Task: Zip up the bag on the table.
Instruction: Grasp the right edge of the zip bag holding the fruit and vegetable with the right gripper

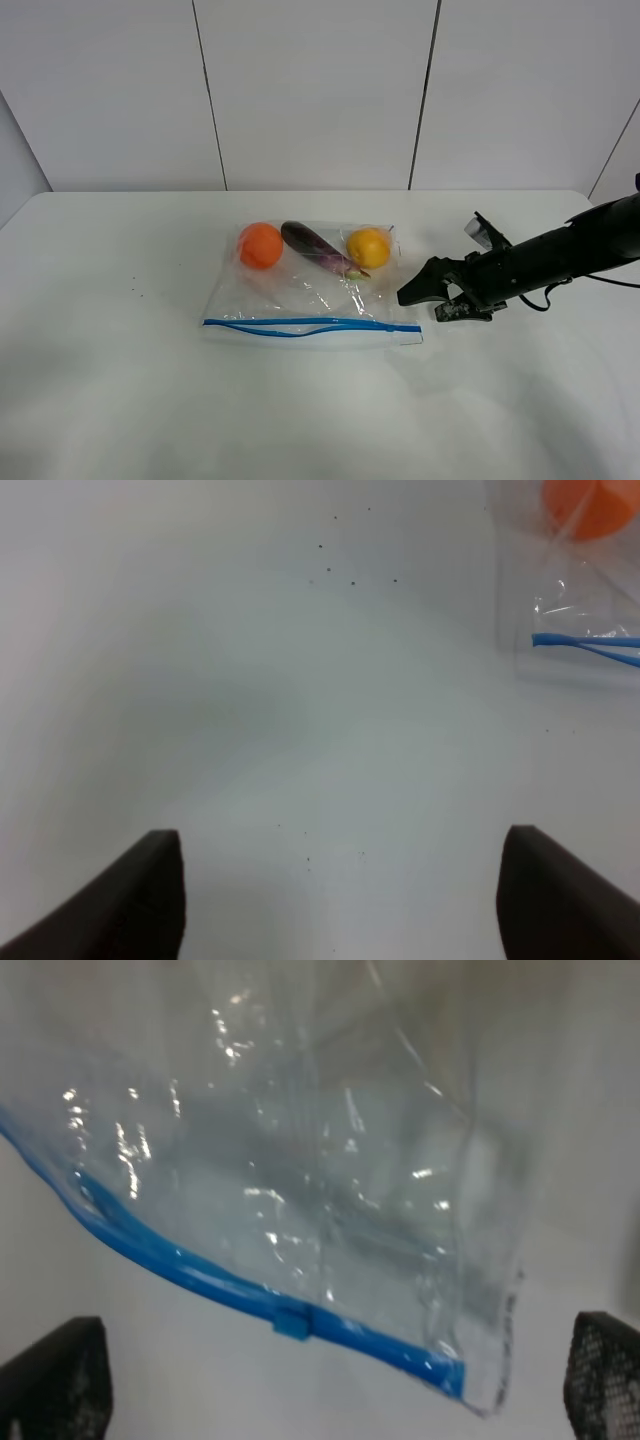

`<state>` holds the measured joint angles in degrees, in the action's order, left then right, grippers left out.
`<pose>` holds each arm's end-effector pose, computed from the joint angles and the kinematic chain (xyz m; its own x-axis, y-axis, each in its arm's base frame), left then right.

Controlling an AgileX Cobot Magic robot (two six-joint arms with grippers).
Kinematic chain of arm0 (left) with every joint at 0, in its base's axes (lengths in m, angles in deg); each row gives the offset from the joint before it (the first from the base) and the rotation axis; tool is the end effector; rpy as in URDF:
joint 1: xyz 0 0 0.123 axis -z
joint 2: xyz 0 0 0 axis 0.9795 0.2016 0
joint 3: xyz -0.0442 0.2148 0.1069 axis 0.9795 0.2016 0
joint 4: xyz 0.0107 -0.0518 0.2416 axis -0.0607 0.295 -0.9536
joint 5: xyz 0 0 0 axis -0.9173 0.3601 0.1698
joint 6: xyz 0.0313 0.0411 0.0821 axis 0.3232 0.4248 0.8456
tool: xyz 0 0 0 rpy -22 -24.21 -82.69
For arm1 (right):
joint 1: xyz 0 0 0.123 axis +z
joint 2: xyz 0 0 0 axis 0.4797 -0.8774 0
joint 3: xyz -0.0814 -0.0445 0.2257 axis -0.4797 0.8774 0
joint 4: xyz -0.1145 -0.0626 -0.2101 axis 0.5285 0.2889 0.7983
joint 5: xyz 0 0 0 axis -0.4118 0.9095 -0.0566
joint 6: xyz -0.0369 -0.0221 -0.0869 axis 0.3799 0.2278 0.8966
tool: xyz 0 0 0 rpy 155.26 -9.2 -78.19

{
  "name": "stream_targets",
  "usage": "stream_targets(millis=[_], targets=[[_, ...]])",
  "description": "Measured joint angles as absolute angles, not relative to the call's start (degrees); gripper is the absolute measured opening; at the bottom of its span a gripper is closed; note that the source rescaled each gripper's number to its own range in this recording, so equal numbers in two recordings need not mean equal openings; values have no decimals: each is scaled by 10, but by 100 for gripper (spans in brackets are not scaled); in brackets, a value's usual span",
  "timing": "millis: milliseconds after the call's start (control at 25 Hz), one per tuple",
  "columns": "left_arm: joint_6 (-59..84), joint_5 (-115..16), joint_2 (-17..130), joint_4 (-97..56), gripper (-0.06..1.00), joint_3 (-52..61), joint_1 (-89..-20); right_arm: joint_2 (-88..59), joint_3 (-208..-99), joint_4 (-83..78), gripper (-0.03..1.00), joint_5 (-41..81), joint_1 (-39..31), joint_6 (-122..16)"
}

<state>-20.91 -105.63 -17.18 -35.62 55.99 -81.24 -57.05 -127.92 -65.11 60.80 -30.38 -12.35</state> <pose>0.0382 0.0038 0.2722 -0.4459 -0.0049 -0.8951 -0.0598 0.9979 0.0243 0.3107 0.0608 0.0659 -0.9700 -0.0033 -0.2431 -0.1767 0.6967 0.6953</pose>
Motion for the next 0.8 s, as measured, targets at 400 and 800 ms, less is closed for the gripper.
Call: stream_targets(millis=[400,800], targets=[[-209,-1056,-172,-356,96,560,-812,-613,-1314,-711,100,647,-291,-74],[-209,-1056,-172,-356,96,560,-812,-642,-1332,-681,100,662,-278,-93]])
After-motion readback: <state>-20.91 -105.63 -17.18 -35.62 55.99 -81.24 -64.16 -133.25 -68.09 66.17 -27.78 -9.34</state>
